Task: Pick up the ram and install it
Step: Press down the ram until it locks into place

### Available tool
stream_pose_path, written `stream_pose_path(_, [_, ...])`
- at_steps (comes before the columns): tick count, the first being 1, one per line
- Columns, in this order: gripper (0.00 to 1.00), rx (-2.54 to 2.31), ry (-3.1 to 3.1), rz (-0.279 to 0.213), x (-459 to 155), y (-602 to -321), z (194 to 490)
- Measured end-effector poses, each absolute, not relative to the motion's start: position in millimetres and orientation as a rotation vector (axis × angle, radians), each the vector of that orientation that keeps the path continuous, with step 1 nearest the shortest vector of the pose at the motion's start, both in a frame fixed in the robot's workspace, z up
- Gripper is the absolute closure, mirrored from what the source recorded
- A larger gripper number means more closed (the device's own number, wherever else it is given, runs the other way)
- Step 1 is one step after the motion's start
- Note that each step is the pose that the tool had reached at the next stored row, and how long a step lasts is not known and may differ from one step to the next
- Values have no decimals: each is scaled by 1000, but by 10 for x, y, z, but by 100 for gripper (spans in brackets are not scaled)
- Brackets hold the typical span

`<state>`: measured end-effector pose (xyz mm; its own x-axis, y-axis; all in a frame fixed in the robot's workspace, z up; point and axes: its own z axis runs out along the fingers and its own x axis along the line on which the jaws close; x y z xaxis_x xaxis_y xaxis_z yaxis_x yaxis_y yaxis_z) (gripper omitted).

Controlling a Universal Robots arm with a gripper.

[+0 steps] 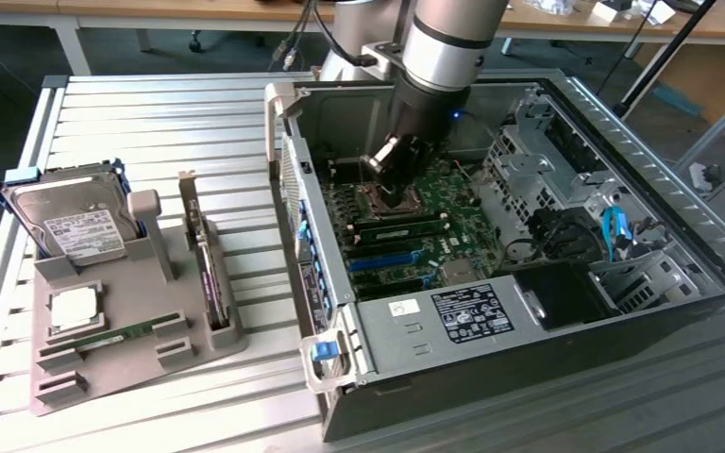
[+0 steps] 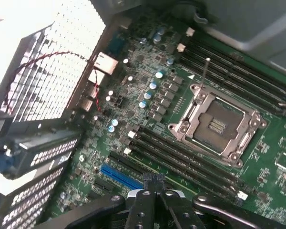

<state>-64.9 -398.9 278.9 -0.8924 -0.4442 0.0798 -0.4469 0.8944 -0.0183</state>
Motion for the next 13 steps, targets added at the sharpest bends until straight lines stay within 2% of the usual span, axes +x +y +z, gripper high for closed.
stream_pose_path(13, [89,225,-3055,37,-649,-3989,2789])
